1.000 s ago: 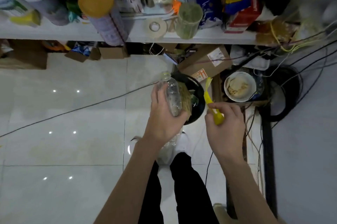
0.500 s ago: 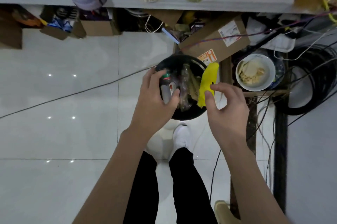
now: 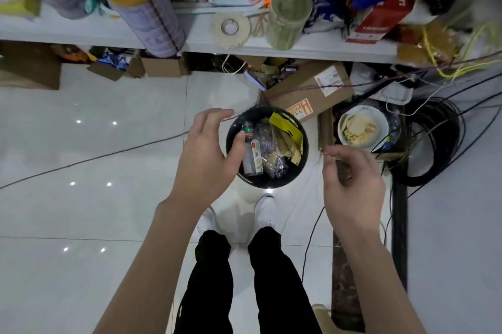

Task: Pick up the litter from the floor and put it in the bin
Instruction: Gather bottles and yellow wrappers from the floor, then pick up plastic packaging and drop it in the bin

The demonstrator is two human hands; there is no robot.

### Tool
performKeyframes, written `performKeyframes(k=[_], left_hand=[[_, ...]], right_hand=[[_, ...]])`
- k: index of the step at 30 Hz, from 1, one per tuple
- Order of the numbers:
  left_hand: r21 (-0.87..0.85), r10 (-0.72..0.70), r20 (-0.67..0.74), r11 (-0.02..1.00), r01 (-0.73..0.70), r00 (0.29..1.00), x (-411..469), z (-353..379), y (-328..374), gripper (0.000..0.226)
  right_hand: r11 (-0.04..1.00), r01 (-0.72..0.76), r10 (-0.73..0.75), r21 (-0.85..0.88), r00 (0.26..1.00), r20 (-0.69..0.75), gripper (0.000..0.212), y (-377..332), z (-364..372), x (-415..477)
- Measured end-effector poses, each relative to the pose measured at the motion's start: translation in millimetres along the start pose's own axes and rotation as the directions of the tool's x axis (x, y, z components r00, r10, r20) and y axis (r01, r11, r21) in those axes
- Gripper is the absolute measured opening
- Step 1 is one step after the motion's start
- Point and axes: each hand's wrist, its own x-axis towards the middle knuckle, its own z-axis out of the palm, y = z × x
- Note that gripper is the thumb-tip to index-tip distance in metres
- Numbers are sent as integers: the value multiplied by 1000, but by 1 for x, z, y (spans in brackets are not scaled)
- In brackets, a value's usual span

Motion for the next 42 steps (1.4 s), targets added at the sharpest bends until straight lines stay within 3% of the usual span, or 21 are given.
performKeyframes(k=[6,14,22,26,32,39,42], left_hand=[[27,16,-9,1000,-15,1000,-35,-66,67,39],[54,22,-131,998,-15,991,-97,-170,170,39],[120,109,-327,990,-74,939,-160,-232,229,34],[107,18,-409,994,28,912,-204,-247,224,39],[3,-195,-585,970,243,787,-285,-266,189,45],[-337,-496,-704,863,376,509,-375,-282,129,37],[-431,-577,-695,812,394,429,-410,-294,104,36]], right_hand=[[993,117,-116,-5,988,101,18,-65,-43,-18],[943,322,-333,91,929,164,22,-169,-126,-49],[806,572,-592,152,765,253,31,-246,-173,-78],[746,637,-661,194,675,328,34,-269,-173,-97],[679,685,-702,265,500,508,31,-295,-146,-132],[637,692,-681,339,299,669,22,-325,-101,-199],[605,711,-684,358,235,691,19,-339,-73,-236]])
